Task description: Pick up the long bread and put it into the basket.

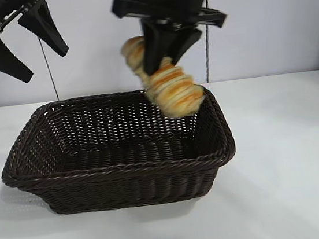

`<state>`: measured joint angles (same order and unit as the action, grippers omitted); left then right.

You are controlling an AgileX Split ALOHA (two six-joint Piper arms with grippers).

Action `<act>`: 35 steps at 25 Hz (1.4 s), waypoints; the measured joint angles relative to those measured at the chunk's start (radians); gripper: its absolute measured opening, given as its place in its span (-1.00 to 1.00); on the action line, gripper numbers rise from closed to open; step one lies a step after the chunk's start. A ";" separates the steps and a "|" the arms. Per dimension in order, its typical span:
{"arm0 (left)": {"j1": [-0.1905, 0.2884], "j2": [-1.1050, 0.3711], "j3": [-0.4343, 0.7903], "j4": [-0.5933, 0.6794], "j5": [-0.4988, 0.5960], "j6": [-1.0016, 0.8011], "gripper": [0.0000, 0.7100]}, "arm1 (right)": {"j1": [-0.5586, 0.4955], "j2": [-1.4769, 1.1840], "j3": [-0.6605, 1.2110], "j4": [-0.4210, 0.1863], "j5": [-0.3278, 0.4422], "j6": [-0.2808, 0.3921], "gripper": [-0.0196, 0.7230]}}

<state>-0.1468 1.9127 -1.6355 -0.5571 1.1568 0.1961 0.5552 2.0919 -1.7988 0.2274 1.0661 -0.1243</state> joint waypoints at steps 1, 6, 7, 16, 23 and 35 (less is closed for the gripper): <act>0.000 0.000 0.000 0.000 0.000 0.000 0.53 | 0.000 0.014 0.000 -0.004 -0.010 0.000 -0.47; 0.000 0.000 0.000 0.000 0.001 0.000 0.53 | 0.000 0.050 0.000 -0.007 -0.018 0.000 -0.47; 0.000 0.000 0.000 0.000 0.001 0.000 0.53 | 0.000 0.050 0.000 -0.007 -0.018 0.000 -0.47; 0.000 0.000 0.000 0.000 0.001 0.000 0.53 | 0.000 0.050 0.000 -0.007 -0.011 0.001 0.51; 0.000 0.000 0.000 0.000 0.001 0.000 0.53 | -0.038 0.028 -0.008 0.014 0.024 -0.004 0.61; 0.000 0.000 0.000 0.000 0.001 0.000 0.53 | -0.205 -0.054 -0.206 0.038 0.164 -0.026 0.61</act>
<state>-0.1468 1.9127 -1.6355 -0.5568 1.1578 0.1961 0.3506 2.0376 -2.0046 0.2652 1.2298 -0.1504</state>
